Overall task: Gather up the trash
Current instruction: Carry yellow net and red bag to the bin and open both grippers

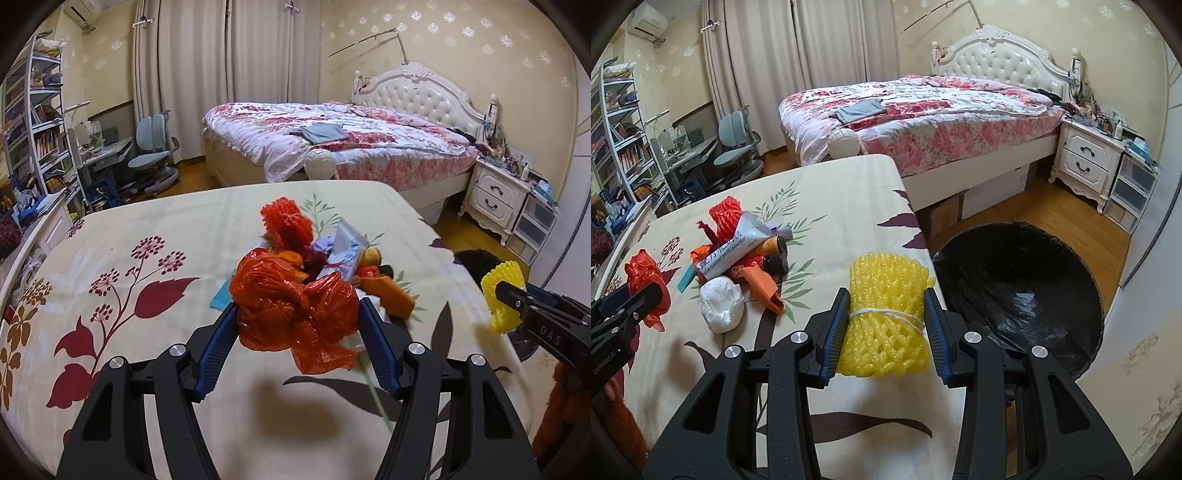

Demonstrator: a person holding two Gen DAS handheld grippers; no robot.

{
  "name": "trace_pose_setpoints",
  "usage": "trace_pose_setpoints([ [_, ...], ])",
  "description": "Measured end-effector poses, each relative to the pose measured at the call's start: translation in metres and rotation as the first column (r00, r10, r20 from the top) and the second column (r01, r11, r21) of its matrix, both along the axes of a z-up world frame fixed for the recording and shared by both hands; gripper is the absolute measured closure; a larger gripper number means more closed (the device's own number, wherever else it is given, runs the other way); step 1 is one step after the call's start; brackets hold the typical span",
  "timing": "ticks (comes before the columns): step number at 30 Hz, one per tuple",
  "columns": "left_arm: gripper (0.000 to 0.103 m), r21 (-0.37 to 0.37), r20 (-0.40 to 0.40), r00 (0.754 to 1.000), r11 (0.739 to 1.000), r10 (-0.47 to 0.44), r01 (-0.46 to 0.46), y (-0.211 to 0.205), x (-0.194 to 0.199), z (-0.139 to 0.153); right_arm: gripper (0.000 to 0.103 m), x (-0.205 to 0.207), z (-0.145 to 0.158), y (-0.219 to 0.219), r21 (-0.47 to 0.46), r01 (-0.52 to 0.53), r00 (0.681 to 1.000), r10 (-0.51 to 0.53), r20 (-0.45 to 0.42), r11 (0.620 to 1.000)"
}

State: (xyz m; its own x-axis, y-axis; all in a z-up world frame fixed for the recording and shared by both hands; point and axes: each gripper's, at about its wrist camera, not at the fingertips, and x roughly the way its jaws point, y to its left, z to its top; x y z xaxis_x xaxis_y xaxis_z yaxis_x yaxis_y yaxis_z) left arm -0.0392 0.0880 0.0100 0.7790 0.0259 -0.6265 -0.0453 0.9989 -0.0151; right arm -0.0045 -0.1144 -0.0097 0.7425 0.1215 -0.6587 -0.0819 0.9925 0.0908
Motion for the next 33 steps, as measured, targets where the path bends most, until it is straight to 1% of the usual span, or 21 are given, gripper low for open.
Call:
trace_pose_setpoints([
  [7, 0.038, -0.017, 0.026, 0.994, 0.994, -0.107, 0.107, -0.047, 0.021, 0.006, 0.064, 0.007, 0.005, -0.037, -0.019, 0.086, 0.996, -0.086, 0.025, 0.996],
  [11, 0.038, -0.023, 0.022, 0.986, 0.986, -0.165, 0.166, -0.078, 0.036, 0.002, 0.064, 0.015, 0.002, -0.065, -0.029, 0.145, 0.989, -0.144, 0.03, 0.989],
  [17, 0.038, -0.026, 0.013, 0.971, 0.97, -0.24, 0.24, -0.124, 0.058, -0.01, 0.064, 0.028, -0.01, -0.101, -0.04, 0.211, 0.977, -0.211, 0.019, 0.977],
  [22, 0.038, -0.007, -0.009, 0.956, 0.956, -0.292, 0.292, -0.162, 0.076, -0.022, 0.064, 0.038, -0.023, -0.119, -0.056, 0.234, 0.972, -0.235, -0.005, 0.971],
  [26, 0.038, 0.004, -0.028, 0.948, 0.949, -0.316, 0.316, -0.186, 0.089, -0.031, 0.064, 0.043, -0.033, -0.13, -0.058, 0.247, 0.968, -0.248, -0.019, 0.967],
  [33, 0.037, 0.028, -0.063, 0.936, 0.937, -0.345, 0.347, -0.212, 0.109, -0.045, 0.063, 0.055, -0.043, -0.14, -0.058, 0.262, 0.964, -0.264, -0.036, 0.963],
])
